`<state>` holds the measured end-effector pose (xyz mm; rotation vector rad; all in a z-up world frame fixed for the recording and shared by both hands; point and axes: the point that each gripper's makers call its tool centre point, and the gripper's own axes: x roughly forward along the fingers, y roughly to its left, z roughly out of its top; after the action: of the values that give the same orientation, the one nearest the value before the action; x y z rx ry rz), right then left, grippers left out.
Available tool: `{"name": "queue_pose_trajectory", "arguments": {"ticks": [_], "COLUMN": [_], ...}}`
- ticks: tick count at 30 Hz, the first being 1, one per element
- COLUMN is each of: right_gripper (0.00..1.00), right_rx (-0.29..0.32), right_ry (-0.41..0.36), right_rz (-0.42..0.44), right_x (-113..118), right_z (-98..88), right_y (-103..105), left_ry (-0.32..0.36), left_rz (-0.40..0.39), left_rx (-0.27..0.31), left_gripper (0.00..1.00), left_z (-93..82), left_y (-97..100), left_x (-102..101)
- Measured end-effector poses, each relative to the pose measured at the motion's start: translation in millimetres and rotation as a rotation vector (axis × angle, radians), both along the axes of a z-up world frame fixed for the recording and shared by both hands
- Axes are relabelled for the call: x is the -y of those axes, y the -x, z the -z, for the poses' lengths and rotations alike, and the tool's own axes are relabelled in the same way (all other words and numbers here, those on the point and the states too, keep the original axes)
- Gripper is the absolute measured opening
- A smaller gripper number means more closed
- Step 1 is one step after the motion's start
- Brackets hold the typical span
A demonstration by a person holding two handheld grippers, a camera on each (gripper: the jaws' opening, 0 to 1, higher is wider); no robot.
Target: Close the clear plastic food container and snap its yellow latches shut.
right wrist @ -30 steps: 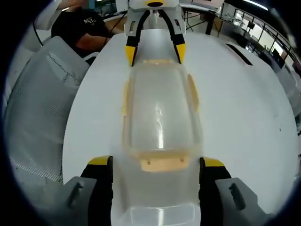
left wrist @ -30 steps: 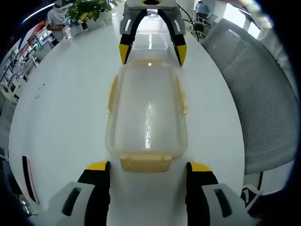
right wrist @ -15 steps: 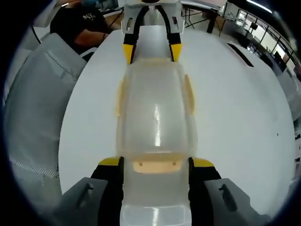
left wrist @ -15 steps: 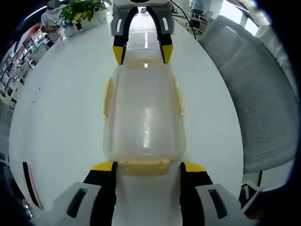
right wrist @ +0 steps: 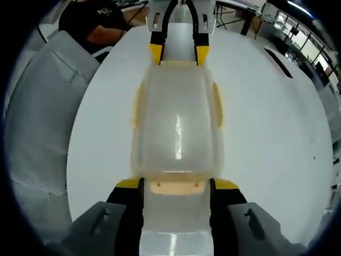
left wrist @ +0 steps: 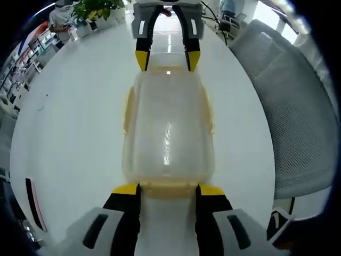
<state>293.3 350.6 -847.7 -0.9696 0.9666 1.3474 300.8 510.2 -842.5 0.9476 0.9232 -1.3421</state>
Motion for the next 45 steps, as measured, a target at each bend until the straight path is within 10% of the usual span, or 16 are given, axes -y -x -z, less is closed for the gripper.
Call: {"name": "queue_pose_trajectory", "arguments": {"ticks": [45], "right_gripper": [0.35], "right_rx": [-0.026], "right_ry": [0.049], "right_rz": [-0.018], "right_x": [3.1], "right_z": [-8.5], "right_y": [-2.6], "left_ry": [0.005], "left_rz": [0.001], "left_rx": [-0.020], "left_gripper": [0.33], "left_z": [-4.7], "left_y": [-1.9], "left_x": [0.7]}}
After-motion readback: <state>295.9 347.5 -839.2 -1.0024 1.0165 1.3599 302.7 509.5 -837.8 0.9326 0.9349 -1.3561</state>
